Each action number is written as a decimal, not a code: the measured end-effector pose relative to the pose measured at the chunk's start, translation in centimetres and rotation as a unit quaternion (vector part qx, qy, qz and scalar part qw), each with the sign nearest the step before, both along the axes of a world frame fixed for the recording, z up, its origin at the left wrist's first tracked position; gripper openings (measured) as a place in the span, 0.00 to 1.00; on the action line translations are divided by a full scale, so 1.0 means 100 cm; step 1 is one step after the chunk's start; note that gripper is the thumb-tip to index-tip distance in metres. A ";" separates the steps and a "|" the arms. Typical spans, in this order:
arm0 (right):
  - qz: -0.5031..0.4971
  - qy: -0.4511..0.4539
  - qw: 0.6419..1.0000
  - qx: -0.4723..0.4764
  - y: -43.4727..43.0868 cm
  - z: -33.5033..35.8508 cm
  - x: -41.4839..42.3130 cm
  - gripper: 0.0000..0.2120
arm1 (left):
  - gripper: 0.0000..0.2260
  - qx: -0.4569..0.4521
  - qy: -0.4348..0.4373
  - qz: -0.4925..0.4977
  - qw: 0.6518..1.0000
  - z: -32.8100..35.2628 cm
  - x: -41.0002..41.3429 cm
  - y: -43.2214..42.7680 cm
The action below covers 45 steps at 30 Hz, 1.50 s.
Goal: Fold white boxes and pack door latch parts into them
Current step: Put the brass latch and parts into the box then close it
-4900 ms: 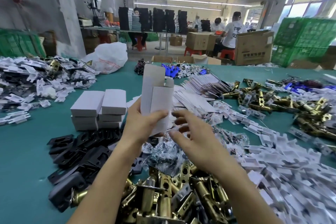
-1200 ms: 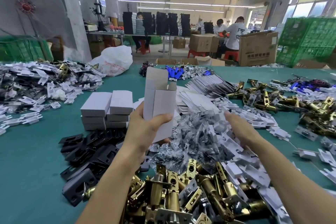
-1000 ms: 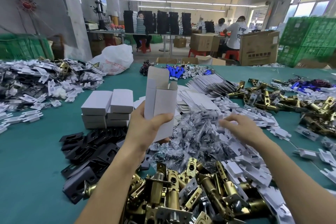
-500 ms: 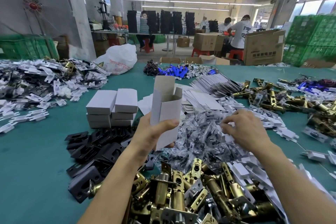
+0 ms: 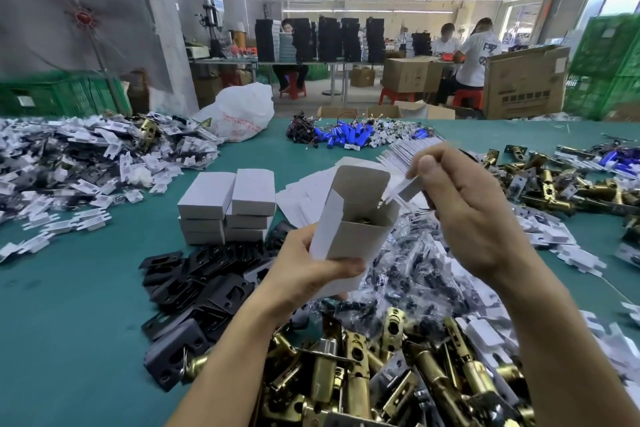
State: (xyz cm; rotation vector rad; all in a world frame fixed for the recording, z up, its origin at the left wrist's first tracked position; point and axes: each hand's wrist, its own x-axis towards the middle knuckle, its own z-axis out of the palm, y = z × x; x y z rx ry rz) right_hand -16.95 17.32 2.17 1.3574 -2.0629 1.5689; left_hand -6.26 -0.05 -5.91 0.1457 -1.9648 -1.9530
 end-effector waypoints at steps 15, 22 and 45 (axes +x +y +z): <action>-0.040 0.234 0.969 0.064 0.005 0.024 0.049 0.10 | 0.17 -0.010 0.199 0.032 0.979 0.005 0.000 0.016; -0.080 0.265 0.959 0.054 -0.003 0.017 0.051 0.09 | 0.16 -0.025 0.188 0.072 0.979 0.003 -0.001 0.014; -0.025 0.059 0.970 0.237 -0.014 -0.014 0.009 0.16 | 0.21 -0.098 0.006 0.117 0.988 -0.003 -0.006 0.008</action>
